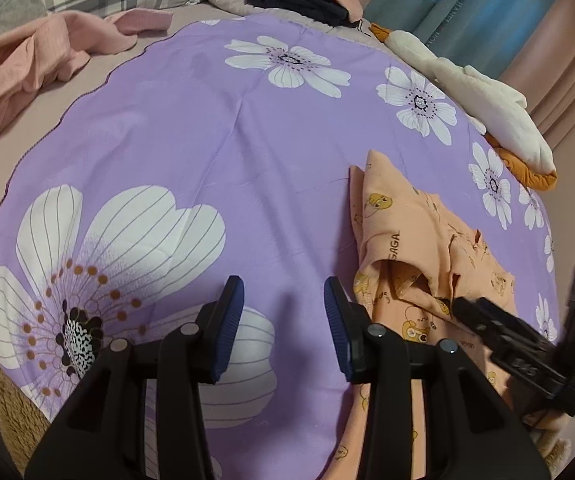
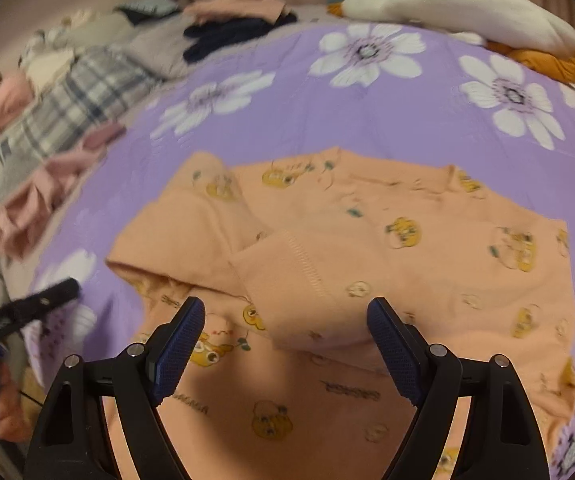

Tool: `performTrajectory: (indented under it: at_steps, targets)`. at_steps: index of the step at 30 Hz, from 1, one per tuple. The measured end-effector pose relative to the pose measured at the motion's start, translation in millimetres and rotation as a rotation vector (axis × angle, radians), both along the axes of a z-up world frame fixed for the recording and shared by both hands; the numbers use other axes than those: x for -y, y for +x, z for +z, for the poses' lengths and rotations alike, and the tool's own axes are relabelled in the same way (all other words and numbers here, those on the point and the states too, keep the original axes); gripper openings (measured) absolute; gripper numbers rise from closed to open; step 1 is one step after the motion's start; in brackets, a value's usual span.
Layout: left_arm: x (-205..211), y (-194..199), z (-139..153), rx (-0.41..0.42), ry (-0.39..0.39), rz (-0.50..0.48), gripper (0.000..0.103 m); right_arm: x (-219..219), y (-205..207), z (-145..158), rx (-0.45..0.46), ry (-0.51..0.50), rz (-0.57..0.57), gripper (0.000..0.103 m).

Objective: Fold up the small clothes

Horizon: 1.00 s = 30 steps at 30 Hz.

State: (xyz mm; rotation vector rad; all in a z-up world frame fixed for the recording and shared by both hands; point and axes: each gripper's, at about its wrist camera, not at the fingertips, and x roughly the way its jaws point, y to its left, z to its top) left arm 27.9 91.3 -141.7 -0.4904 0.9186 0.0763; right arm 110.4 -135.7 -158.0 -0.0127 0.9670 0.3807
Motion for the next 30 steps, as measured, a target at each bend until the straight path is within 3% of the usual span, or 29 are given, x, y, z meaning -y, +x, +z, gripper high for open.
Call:
performTrajectory:
  at_steps: [2,6,7,10,20,26,30]
  targets:
    - [-2.2,-1.0,-2.2,-0.007,-0.019,0.001,0.040,-0.5,7.3,-8.0,-0.026,-0.019,-0.014,0.083]
    - [-7.7,-3.4,-6.6,-0.014,-0.043,0.006,0.040,-0.3,12.1,-9.0,0.004,-0.096,-0.035,0.048]
    - [-8.9,-3.6,-7.3,-0.016,-0.049,0.005,0.040,1.2,11.9,-7.2,0.001,-0.088,-0.034,0.033]
    - [-13.6,-4.6,-9.5,-0.016,-0.065,0.009,0.040,6.8,10.4,3.8,0.001,-0.029,-0.039,0.015]
    - [-19.8,-5.0,-13.5,-0.037,-0.080,0.012,0.040,51.6,21.4,62.6,0.057,0.310,-0.114,0.012]
    - [-14.3,-1.2,-12.5,-0.037,-0.069,-0.006,0.040,88.0,19.3,87.0,0.133,0.370,-0.218,0.011]
    - [-7.1,6.6,-9.6,-0.042,-0.059,-0.026,0.040,110.8,18.5,81.0,0.132,0.372,-0.292,0.011]
